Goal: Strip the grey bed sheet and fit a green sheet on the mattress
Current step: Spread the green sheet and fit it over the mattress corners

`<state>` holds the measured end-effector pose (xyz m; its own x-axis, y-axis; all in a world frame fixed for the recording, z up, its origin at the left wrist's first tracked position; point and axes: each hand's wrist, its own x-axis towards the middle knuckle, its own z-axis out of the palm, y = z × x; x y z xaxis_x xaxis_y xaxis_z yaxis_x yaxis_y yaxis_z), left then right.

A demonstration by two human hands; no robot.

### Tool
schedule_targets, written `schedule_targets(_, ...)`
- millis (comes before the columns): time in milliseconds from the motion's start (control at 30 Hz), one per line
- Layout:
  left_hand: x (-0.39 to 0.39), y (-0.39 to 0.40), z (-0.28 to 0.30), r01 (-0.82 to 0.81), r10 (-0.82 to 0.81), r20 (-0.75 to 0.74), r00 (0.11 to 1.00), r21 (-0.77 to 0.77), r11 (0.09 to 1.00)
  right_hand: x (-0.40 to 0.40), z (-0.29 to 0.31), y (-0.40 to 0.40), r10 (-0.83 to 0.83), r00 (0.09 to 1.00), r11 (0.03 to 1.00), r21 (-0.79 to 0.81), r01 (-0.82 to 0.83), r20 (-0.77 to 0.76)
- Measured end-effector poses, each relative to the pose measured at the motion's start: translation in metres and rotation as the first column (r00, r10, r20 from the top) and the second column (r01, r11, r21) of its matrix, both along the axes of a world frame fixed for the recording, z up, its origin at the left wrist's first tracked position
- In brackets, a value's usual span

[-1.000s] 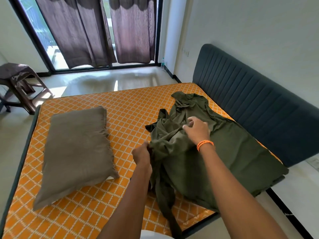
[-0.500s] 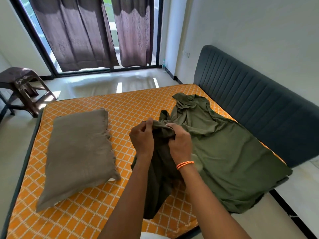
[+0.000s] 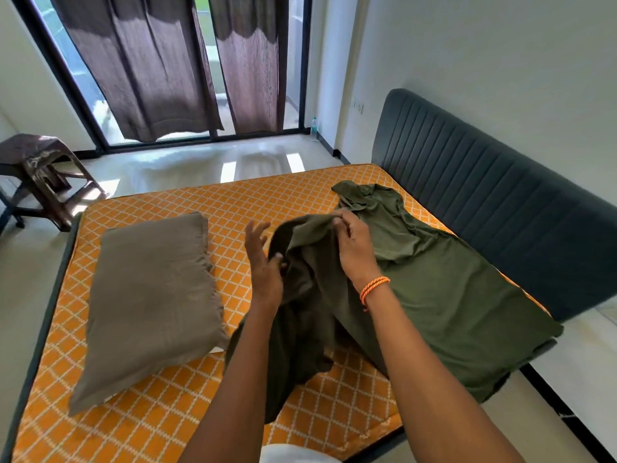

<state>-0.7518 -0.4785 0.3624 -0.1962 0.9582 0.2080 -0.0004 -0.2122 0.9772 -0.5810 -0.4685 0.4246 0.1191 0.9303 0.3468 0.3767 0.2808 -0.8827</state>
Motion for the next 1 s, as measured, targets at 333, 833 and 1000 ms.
schedule_targets(333,0.035,-0.045,-0.061,0.508,-0.52,0.013,0.854,-0.24,0.827,-0.008,0.005,0.017,0.09,0.996,0.964,-0.254,-0.084,0.011)
schedule_targets(833,-0.031,-0.021,-0.105,0.18,-0.39,-0.446,0.806,-0.443,0.878,0.052,0.013,-0.011,-0.073,0.937,0.957,-0.29,-0.032,-0.343)
schedule_targets(1000,-0.047,-0.011,-0.034,-0.309,-0.052,-0.707,0.705,-0.373,0.875,0.063,-0.006,-0.013,-0.416,0.901,0.902,-0.188,0.39,-0.126)
